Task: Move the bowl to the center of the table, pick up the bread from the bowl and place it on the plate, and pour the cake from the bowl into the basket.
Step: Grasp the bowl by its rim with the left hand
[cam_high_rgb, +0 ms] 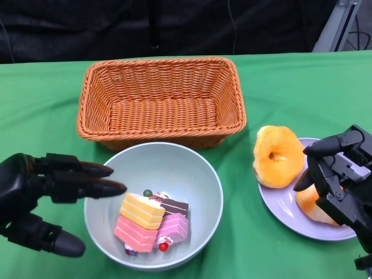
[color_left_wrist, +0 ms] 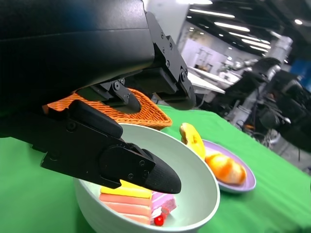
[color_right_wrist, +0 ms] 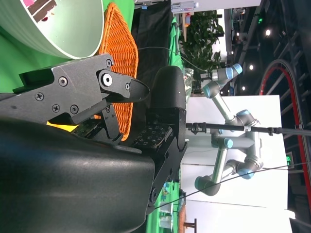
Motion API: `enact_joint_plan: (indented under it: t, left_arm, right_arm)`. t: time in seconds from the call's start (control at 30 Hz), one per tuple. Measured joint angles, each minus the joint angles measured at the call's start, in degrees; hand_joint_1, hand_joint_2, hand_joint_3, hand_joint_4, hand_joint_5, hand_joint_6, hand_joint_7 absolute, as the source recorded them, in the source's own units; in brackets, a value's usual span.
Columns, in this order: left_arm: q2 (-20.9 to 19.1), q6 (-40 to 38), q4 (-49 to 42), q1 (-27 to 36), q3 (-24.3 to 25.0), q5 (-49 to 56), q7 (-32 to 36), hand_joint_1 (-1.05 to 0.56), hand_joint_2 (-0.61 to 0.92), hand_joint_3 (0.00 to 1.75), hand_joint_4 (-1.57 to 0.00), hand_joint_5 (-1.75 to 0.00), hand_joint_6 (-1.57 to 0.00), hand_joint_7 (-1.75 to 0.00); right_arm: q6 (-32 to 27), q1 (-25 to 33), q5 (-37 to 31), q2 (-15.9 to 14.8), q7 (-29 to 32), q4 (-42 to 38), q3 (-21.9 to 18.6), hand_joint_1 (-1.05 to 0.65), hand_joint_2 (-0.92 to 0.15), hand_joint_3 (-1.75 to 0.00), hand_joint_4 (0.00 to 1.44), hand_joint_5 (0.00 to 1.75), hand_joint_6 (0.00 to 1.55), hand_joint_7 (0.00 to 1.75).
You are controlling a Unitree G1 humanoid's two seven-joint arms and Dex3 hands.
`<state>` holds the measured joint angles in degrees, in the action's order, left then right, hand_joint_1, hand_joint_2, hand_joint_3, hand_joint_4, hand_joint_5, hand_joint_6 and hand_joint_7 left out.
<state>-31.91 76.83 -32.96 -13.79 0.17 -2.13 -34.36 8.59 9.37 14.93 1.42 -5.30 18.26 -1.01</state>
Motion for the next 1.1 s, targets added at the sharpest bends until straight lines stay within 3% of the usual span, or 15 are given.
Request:
enact_joint_plan:
  t: [0.13, 0.43, 0.63, 0.8, 1.1]
  left_arm:
    - [-0.28, 6.52, -3.78, -2.84, -0.73, 1.83, 0.9, -0.62, 0.88, 0.01, -0.83, -0.15, -0.84, -0.07]
    - [-2.04, 13.06, -7.31, -5.9, -2.42, 7.2, 3.14, -0.63, 0.91, 0.0, -0.95, -0.11, -0.95, -0.05]
    - [-2.63, 13.32, -5.95, -6.07, -2.19, 13.12, 4.12, -0.64, 0.86, 0.0, -0.98, -0.07, -0.97, -0.03]
    - [-2.59, 12.0, -2.51, -5.92, 1.81, 20.32, 5.12, -0.63, 0.82, 0.0, -0.99, -0.04, -0.96, -0.01]
    - [-0.04, 4.73, 7.44, -2.28, 6.79, 34.72, 11.43, -0.43, 0.79, 0.0, -0.96, -0.01, -0.91, 0.0]
  right_arm:
    - [-0.46, -0.03, -0.03, 0.38, 0.02, 0.0, -0.16, -0.07, -0.87, -0.59, 0.71, 1.6, 0.71, 1.15]
    - [-0.49, 0.04, -0.33, 0.61, 0.05, 0.03, -0.39, -0.07, -0.87, -0.58, 0.71, 1.59, 0.72, 1.14]
    - [-0.65, 0.36, -0.33, 0.62, 0.14, 0.69, -0.42, -0.07, -0.88, -0.58, 0.7, 1.61, 0.71, 1.14]
    - [-1.34, 0.46, -0.34, 0.65, 0.34, 0.83, -0.44, -0.07, -0.87, -0.57, 0.7, 1.61, 0.71, 1.14]
    - [-1.36, 0.77, -0.49, 0.79, 0.39, 1.31, -0.51, -0.06, -0.88, -0.57, 0.71, 1.61, 0.72, 1.14]
